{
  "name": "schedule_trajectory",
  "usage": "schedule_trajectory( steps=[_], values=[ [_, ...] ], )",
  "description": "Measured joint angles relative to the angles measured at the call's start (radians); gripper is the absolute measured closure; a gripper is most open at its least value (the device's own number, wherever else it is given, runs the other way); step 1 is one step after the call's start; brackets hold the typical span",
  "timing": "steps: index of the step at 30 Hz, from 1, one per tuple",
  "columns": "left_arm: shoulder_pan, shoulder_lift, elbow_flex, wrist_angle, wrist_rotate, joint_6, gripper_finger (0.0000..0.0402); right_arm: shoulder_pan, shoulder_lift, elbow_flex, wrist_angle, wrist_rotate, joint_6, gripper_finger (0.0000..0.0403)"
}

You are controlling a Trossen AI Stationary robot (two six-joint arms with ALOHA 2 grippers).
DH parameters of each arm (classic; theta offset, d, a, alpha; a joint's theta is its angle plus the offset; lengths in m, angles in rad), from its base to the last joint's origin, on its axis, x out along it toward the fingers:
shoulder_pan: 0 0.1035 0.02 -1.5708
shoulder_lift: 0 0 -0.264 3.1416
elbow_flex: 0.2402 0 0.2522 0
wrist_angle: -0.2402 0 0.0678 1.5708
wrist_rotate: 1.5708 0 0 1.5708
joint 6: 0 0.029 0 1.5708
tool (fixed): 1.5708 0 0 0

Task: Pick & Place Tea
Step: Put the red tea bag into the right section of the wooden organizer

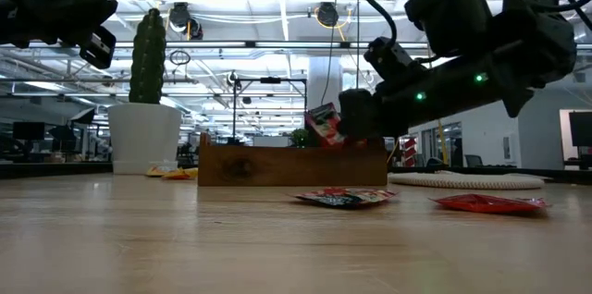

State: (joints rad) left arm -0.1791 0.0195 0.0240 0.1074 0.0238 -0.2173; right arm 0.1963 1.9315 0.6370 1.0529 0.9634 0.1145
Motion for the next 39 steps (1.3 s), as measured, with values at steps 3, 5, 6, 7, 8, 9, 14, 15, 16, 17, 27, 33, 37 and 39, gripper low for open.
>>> schedule_trajectory(
  steps=[3, 5, 6, 7, 8, 9, 14, 15, 16, 17, 27, 33, 37, 39],
  values=[
    [0.000, 0.000, 0.000, -0.001, 0.000, 0.000, 0.0344, 0.000, 0.004, 0.005, -0.005, -0.003, -0.037, 0.0397],
    [0.000, 0.000, 0.000, 0.000, 0.000, 0.000, 0.0344, 0.000, 0.004, 0.005, -0.003, -0.028, -0.048, 0.0392],
    [0.000, 0.000, 0.000, 0.001, 0.000, 0.000, 0.0344, 0.000, 0.004, 0.005, -0.004, -0.030, -0.048, 0.0390],
    [0.000, 0.000, 0.000, 0.000, 0.000, 0.000, 0.0344, 0.000, 0.004, 0.005, -0.006, -0.031, -0.048, 0.0390],
    [0.000, 0.000, 0.000, -0.001, 0.000, 0.000, 0.0344, 0.000, 0.003, 0.005, -0.009, -0.031, -0.048, 0.0390],
    [0.000, 0.000, 0.000, 0.000, 0.000, 0.000, 0.0344, 0.000, 0.003, 0.005, -0.015, -0.031, -0.048, 0.0390],
    [0.000, 0.000, 0.000, 0.001, 0.000, 0.000, 0.0344, 0.000, 0.003, 0.006, -0.044, -0.026, -0.049, 0.0393],
    [0.000, 0.000, 0.000, 0.000, 0.000, 0.000, 0.0344, 0.000, 0.003, 0.006, -0.047, -0.026, -0.049, 0.0391],
    [0.000, 0.000, 0.000, 0.000, 0.000, 0.000, 0.0344, 0.000, 0.003, 0.006, -0.048, -0.026, -0.049, 0.0387],
    [0.000, 0.000, 0.000, 0.000, 0.000, 0.000, 0.0344, 0.000, 0.003, 0.006, -0.048, -0.026, -0.049, 0.0380],
    [0.000, 0.000, 0.000, 0.000, 0.000, 0.000, 0.0344, 0.002, 0.003, 0.006, -0.033, -0.025, -0.049, 0.0288],
    [0.000, 0.000, 0.000, 0.000, 0.000, 0.000, 0.0344, 0.008, 0.003, 0.006, -0.023, -0.024, -0.077, 0.0260],
    [0.000, 0.000, 0.000, 0.000, 0.000, 0.000, 0.0344, 0.027, 0.003, 0.006, 0.059, -0.002, -0.190, 0.0258],
    [0.000, 0.000, 0.000, 0.000, 0.000, 0.000, 0.0344, 0.042, 0.003, 0.006, 0.121, 0.035, -0.278, 0.0258]
  ],
)
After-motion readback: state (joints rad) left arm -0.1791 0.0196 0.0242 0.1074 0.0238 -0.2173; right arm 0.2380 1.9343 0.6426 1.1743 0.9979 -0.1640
